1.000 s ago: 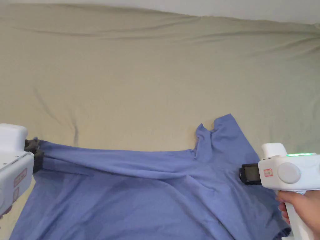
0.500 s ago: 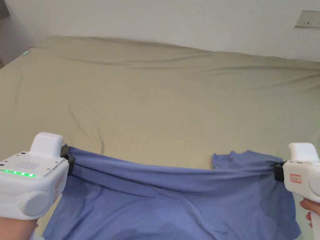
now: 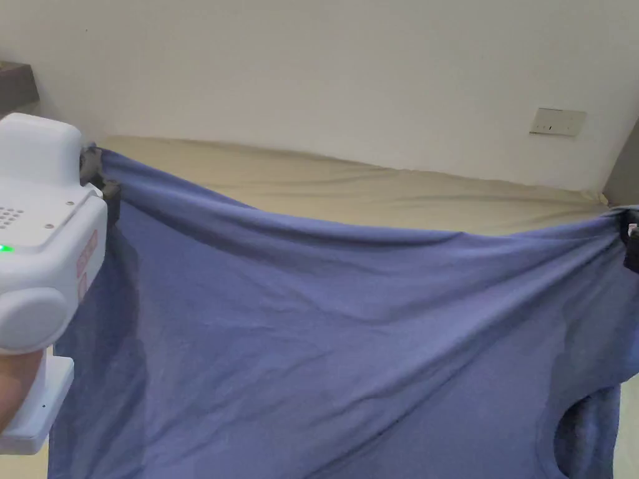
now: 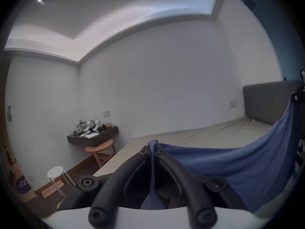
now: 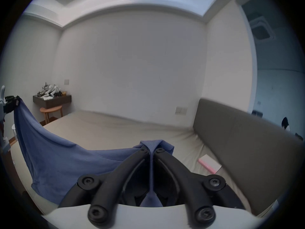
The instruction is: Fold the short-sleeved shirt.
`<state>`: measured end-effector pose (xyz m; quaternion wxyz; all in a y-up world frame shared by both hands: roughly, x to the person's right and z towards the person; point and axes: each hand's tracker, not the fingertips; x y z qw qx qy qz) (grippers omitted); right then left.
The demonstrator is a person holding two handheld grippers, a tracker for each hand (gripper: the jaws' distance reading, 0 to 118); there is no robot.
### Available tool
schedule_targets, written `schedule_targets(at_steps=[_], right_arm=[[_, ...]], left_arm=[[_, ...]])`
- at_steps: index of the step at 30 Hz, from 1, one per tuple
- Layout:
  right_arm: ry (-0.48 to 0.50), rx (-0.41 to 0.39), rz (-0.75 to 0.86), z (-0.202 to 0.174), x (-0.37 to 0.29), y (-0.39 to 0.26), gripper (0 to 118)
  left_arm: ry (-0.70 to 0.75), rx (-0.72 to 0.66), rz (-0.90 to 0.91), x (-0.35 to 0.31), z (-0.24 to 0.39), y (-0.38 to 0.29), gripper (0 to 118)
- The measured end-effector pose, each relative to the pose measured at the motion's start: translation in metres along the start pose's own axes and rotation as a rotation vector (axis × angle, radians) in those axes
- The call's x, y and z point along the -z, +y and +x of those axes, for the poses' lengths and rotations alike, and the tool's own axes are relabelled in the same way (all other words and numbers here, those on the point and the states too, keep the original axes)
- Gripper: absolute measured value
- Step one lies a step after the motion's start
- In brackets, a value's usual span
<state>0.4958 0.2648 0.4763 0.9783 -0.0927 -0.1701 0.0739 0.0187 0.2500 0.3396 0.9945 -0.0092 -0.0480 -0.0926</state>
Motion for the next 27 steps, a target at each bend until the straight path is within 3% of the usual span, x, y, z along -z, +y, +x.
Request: schedule_targets(at_steps=[7, 12, 27], right_arm=[[-0.066, -0.057, 0.173, 0.012, -0.048, 0.058, 4], [-0.080, -0.104, 0.221, 0.013, -0.048, 0.089, 4], [-0.189, -0.185, 0.267, 0.011, 0.061, 0.163, 4]], left_arm=[[0.028, -0.038, 0.104, -0.039, -0.033, 0.050, 0], [0.045, -0.036, 0.147, -0.034, -0.038, 0.078, 0], [0.054, 0.004, 0.170, 0.080, -0.028, 0.153, 0]])
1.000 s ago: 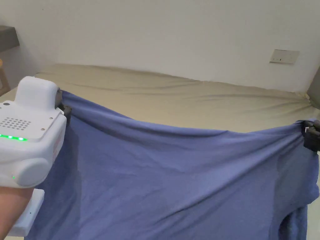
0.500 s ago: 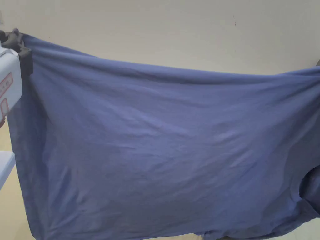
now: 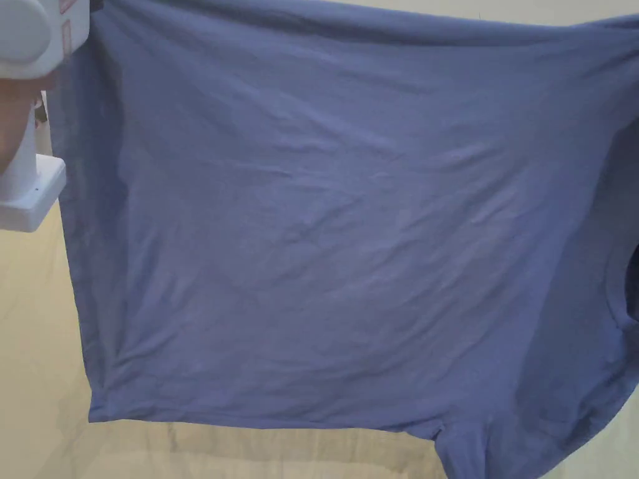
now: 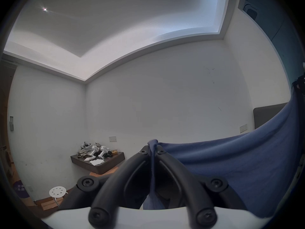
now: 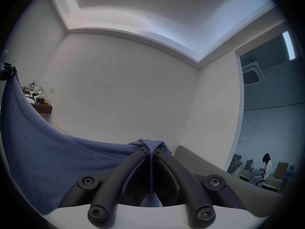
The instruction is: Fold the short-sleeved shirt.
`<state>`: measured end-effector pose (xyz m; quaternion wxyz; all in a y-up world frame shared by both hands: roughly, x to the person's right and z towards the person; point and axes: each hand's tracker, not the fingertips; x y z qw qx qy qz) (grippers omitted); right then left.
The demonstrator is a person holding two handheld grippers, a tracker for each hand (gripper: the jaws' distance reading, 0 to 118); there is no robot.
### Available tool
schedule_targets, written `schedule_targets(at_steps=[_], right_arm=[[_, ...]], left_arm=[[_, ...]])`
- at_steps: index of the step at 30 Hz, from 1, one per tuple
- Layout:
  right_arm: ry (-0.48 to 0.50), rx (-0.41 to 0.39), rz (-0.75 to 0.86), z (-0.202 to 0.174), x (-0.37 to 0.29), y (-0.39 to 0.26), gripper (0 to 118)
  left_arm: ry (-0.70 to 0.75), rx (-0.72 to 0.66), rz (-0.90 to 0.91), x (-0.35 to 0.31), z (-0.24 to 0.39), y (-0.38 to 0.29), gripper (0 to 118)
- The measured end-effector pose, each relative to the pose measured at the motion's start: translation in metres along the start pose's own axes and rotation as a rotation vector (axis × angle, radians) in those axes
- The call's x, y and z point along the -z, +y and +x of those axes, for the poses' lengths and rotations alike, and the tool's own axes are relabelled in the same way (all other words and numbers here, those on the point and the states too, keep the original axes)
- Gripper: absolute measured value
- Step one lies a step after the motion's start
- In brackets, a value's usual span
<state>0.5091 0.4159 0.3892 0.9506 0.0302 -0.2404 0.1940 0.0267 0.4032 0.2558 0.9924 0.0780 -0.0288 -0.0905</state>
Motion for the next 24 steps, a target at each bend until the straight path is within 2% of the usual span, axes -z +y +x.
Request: schedule_targets(at_steps=[5, 9, 13, 16, 19, 24], right_arm=[[-0.012, 0.002, 0.017, -0.002, 0.065, 0.009, 4], [-0.018, -0.026, -0.008, -0.007, 0.110, 0.022, 4], [-0.033, -0.074, 0.003, -0.023, 0.138, 0.021, 4], [-0.032, -0.084, 0.000, -0.033, 0.157, 0.009, 4], [-0.019, -0.045, -0.049, -0.040, 0.183, -0.008, 4], [-0.006, -0.054, -0.087, -0.063, 0.206, -0.050, 4]], left_arm=[[-0.009, 0.037, -0.017, 0.049, 0.008, 0.006, 0], [-0.056, -0.052, -0.103, 0.092, 0.007, 0.010, 0], [-0.031, -0.020, -0.115, 0.127, 0.020, 0.008, 0], [-0.037, -0.108, -0.157, 0.151, 0.022, 0.000, 0], [-0.032, -0.122, -0.182, 0.178, 0.029, -0.016, 0], [-0.030, -0.148, -0.190, 0.196, 0.044, -0.058, 0]])
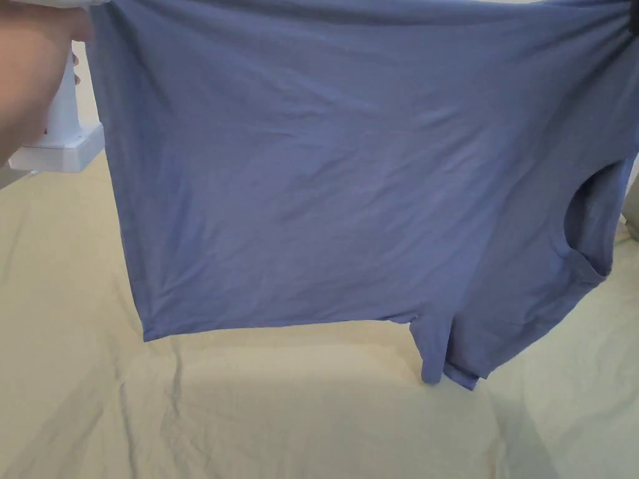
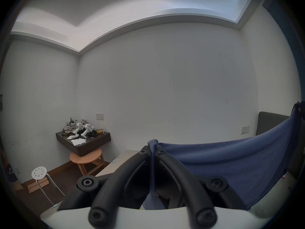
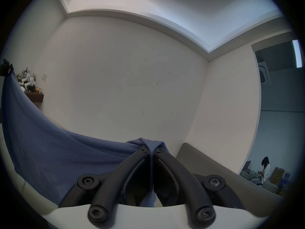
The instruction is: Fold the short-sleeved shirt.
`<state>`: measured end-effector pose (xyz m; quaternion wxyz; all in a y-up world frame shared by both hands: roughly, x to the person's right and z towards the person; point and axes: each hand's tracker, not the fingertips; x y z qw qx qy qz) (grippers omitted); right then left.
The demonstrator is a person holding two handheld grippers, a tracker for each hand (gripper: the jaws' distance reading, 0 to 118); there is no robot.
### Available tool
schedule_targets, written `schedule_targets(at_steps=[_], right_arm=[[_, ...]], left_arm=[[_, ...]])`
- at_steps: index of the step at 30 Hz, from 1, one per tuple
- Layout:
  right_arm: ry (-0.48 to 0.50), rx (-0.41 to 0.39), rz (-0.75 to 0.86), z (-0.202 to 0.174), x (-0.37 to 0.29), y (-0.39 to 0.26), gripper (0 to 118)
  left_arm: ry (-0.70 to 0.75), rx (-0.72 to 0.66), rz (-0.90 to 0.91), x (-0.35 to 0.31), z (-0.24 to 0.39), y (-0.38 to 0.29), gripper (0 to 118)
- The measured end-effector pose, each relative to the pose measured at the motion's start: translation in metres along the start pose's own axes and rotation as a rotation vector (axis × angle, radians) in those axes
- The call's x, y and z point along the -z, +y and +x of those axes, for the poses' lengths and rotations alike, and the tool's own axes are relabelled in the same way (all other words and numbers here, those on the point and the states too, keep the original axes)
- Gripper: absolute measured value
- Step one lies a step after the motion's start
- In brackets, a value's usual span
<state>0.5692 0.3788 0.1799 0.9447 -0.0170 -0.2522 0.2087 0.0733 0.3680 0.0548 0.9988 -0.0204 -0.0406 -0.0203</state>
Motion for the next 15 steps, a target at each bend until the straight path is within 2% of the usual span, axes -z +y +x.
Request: schedule_targets(at_steps=[6, 10, 15], right_arm=[[0.083, -0.064, -0.105, -0.036, 0.003, -0.079, 4], [0.164, -0.132, -0.215, -0.057, -0.019, -0.148, 4], [0.271, -0.082, -0.354, -0.064, -0.084, -0.229, 4]], left_arm=[[-0.010, 0.079, -0.093, 0.025, 0.005, -0.085, 0], [-0.050, 0.109, -0.201, 0.006, 0.004, -0.160, 0], [-0.094, 0.222, -0.335, -0.051, 0.001, -0.256, 0]])
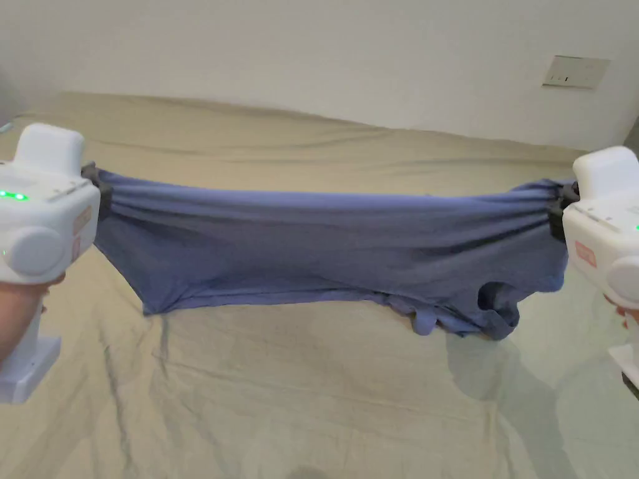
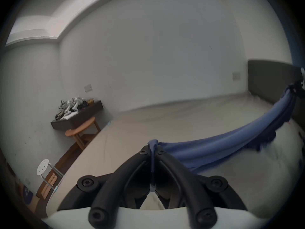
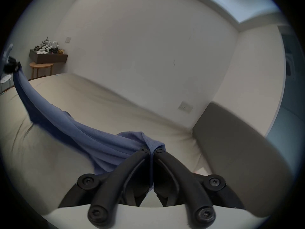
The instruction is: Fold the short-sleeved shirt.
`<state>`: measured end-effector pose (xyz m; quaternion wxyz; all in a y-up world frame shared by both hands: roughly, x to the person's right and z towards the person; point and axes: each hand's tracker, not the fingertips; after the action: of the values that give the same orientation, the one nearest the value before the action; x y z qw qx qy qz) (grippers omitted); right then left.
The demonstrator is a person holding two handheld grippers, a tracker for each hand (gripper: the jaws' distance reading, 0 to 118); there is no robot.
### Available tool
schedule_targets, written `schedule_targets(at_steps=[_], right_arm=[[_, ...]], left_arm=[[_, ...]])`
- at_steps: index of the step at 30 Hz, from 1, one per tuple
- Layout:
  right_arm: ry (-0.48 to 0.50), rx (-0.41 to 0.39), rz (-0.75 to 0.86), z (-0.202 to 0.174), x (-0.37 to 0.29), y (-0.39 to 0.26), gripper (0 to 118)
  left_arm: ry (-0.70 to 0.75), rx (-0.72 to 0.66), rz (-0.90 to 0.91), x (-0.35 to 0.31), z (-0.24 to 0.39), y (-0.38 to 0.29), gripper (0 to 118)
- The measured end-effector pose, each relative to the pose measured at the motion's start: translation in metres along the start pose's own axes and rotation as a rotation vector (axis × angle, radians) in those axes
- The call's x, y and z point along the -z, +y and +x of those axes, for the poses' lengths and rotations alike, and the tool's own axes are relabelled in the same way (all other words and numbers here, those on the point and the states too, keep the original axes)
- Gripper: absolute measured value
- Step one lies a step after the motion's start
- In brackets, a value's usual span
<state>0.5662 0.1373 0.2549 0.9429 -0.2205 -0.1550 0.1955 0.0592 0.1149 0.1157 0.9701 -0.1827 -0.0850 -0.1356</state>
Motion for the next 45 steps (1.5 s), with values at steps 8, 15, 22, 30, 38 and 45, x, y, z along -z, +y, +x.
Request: schedule_targets(at_steps=[8, 15, 22, 30, 38, 45], right_arm=[[0.175, -0.032, -0.306, -0.051, -0.085, -0.165, 4], [0.318, 0.093, -0.605, -0.070, -0.160, -0.261, 4], [0.348, 0.218, -0.732, -0.072, -0.205, -0.284, 4], [0.358, 0.201, -0.822, -0.084, -0.228, -0.284, 4], [0.201, 0.151, -0.726, -0.092, -0.217, -0.282, 91], [0.068, 0.219, -0.220, -0.073, -0.257, -0.172, 99]], left_arm=[[-0.075, 0.104, -0.288, -0.075, 0.024, -0.167, 0], [-0.156, 0.156, -0.536, -0.143, 0.024, -0.261, 0], [-0.203, 0.224, -0.616, -0.185, 0.020, -0.279, 0], [-0.249, 0.267, -0.694, -0.191, 0.020, -0.293, 0], [-0.155, 0.087, -0.585, -0.190, 0.018, -0.280, 70], [-0.029, -0.039, -0.083, -0.235, 0.024, -0.184, 112]])
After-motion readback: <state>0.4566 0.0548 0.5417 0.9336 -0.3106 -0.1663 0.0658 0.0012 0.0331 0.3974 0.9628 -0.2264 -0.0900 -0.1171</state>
